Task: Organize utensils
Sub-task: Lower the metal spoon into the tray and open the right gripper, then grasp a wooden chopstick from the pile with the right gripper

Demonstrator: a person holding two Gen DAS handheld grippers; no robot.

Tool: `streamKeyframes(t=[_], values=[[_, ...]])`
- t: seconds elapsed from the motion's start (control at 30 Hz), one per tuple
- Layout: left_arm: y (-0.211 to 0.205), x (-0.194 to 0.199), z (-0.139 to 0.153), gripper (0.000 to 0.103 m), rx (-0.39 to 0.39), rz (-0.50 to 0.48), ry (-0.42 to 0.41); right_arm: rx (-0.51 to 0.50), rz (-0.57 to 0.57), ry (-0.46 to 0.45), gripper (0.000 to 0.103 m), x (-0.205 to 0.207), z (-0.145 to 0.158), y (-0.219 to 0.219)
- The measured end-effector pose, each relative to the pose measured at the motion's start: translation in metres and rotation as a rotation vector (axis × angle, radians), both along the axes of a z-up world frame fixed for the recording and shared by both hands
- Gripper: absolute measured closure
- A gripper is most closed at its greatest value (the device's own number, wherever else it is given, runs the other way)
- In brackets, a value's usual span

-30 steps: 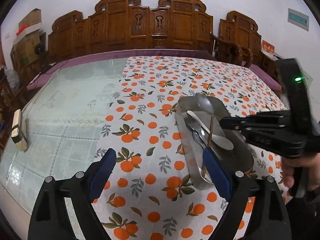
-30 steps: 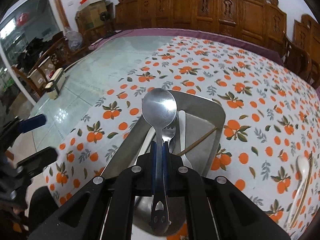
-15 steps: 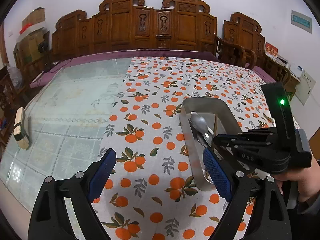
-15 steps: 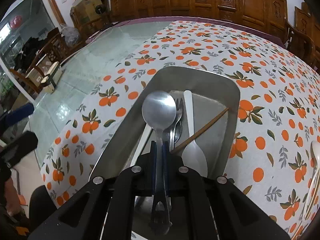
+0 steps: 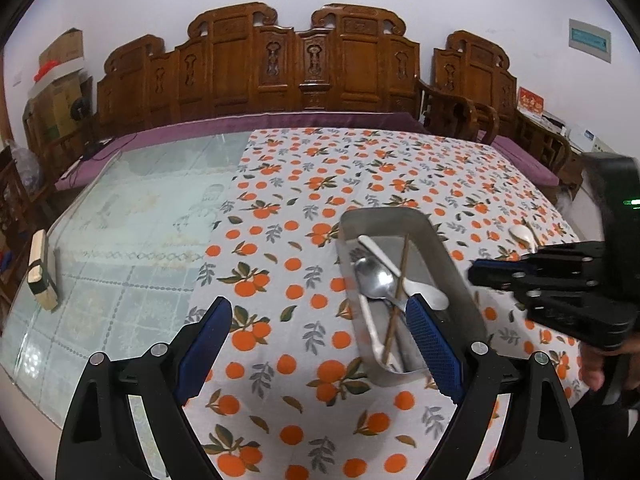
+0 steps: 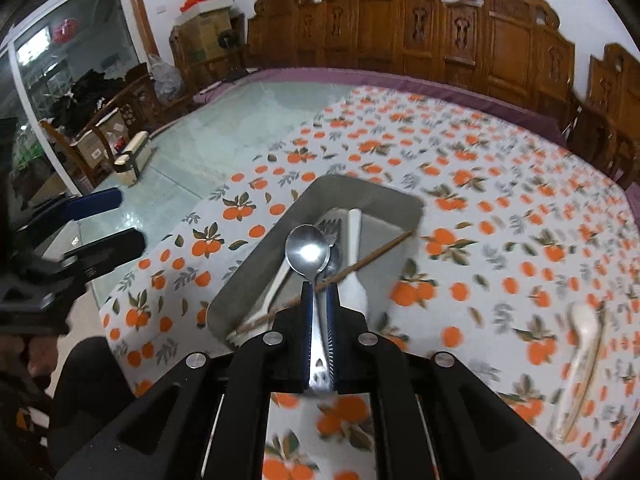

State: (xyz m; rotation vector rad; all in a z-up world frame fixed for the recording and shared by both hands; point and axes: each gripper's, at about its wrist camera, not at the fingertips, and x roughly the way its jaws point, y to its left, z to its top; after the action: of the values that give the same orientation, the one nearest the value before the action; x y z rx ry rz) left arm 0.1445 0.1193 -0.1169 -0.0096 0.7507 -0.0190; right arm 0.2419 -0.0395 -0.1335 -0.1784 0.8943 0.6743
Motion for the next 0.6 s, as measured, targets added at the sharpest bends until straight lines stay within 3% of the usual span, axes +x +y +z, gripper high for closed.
streamKeyframes(t=[0.1, 0.17, 0.23, 0.43, 0.6], values=[[-0.013, -0.002, 0.007, 0.018, 0.008, -0.011, -0.013, -0.004, -0.002, -0.028, 0.094, -0.01, 0.017, -0.025], [-0.022, -0.003, 0.011, 0.018, -0.005, -0.022, -0.012, -0.008, -0.012, -0.04, 0.088, -0.014, 0.025, -0.041], [-0.031, -0.003, 0.014, 0.018, -0.017, -0.031, -0.011, -0.009, -0.033, -0.05, 0.071, -0.017, 0.032, -0.061], [-0.066, 0.006, 0.028, 0.018, -0.015, -0.082, -0.019, -0.01, -0.117, -0.071, 0.056, -0.015, 0.042, -0.121], [-0.099, 0.021, 0.033, 0.018, -0.02, -0.124, -0.017, -0.017, -0.192, -0.069, 0.051, -0.012, 0.041, -0.167]])
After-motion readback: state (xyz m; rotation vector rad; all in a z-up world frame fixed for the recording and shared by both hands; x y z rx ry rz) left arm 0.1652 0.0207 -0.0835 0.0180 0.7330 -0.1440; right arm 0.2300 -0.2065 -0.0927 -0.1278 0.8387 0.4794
